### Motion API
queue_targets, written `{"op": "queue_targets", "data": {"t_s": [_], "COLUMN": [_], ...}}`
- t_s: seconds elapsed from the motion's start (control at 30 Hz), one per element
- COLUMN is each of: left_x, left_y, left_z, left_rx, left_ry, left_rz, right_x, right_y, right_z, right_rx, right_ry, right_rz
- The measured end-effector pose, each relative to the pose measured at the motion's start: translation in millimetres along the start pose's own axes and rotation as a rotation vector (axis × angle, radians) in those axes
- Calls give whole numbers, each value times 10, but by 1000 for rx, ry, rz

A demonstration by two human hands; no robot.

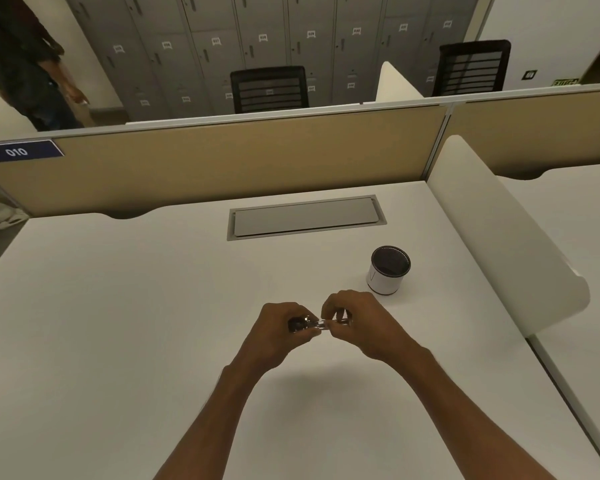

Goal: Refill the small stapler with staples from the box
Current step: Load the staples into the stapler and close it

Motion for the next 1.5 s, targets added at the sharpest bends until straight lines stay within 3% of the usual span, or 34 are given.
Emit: {"op": "queue_targets", "data": {"t_s": [0.17, 0.47, 0.8, 1.5], "left_x": [43, 104, 103, 108], "left_y": [1, -25, -51, -62], "left_z": [12, 20, -3, -53], "left_rx": [5, 7, 4, -23], "left_ry": [-9, 24, -3, -13], "left_rz": [-10, -28, -11, -21], "right_x": [-10, 123, -4, -62], "right_y": [-46, -54, -75, -114], "right_z": [136, 122, 118, 31], "right_rx": [182, 73, 13, -42], "right_ry": [-205, 176, 19, 197], "right_rz": [-46, -264, -183, -242]}}
Point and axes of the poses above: each hand's wrist, its own y-axis towards the middle knuckle, its own x-axis out of the back of the hand, z = x × y, the point moved 7 cm from there along y, towards the middle knuckle, and after that the axes turned 10 degrees about x, right-handed, at the moved point
